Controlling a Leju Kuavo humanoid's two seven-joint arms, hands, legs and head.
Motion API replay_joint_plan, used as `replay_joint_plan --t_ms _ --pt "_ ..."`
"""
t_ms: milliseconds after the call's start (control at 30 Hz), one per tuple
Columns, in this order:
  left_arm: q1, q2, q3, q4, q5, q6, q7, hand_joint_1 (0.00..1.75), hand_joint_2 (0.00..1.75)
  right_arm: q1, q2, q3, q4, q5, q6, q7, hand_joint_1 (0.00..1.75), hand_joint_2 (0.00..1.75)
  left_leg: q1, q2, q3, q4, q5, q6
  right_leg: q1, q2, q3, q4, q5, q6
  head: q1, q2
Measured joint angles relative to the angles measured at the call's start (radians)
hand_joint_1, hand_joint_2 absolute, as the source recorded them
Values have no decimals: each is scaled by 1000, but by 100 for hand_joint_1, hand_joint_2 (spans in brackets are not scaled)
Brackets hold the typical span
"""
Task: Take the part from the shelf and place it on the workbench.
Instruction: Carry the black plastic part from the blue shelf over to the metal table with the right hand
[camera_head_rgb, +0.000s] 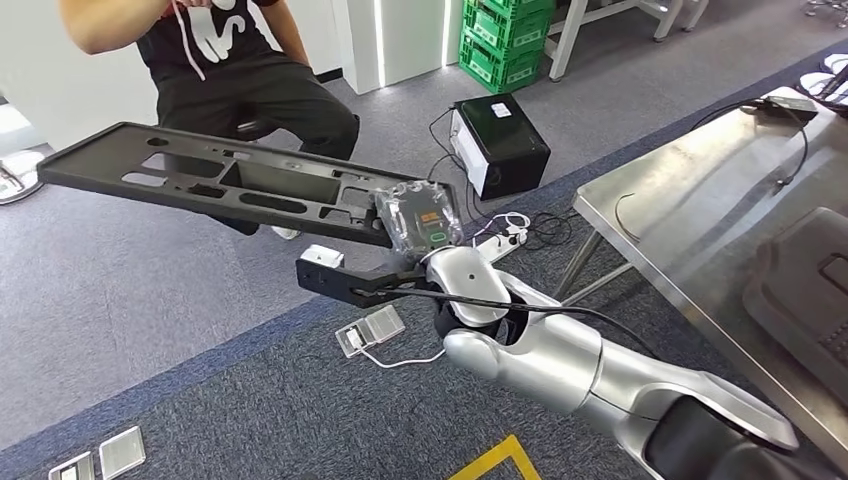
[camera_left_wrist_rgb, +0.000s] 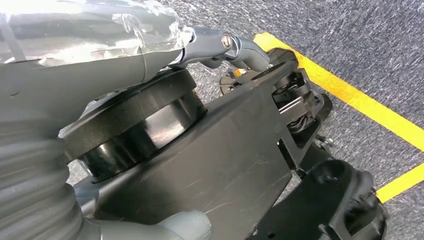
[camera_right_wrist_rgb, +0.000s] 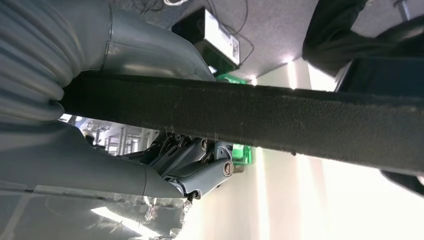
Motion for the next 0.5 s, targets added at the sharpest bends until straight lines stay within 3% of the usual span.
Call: replay_joint_plan --t_ms 100,133,167,233,300,367,433,500 --pt "4 -1 0 0 4 1 -2 0 175 -5 0 -7 4 2 0 -2 175 175 1 26 6 -9 4 14 -8 -50 -106 227 -103 20 26 0" --pt "4 0 0 1 4 1 -2 0 175 -5 0 -7 6 2 0 -3 175 175 1 32 6 -8 3 13 -11 -52 -113 242 -98 21 30 0" --pt "5 0 0 1 4 1 -2 0 175 -5 0 -7 8 2 0 -3 175 175 1 36 8 -8 2 13 -12 -55 -97 211 -73 21 35 0" --pt "5 0 0 1 5 1 -1 0 175 -6 0 -9 9 4 0 -5 175 175 -1 43 12 -8 -3 8 -10 -76 -23 67 -10 15 43 0" --pt "5 0 0 1 7 1 -1 0 175 -10 3 -11 10 4 0 -8 175 175 -5 48 14 -7 -6 0 -2 -95 29 -36 16 5 48 0" --pt "6 0 0 1 11 2 -2 0 175 -13 5 -12 11 3 0 -13 175 175 -8 54 16 -9 -8 -9 3 -91 33 -53 14 -4 47 0" --pt "5 2 0 1 14 3 -3 0 175 -14 7 -12 13 2 0 -17 175 175 -8 56 18 -1 -19 -19 -2 -82 38 -60 17 -14 41 0" --pt "5 3 0 1 16 3 -6 0 175 -16 10 -13 14 0 -1 -20 175 175 -9 46 -5 68 -64 -26 -7 -74 45 -68 20 -27 28 0"
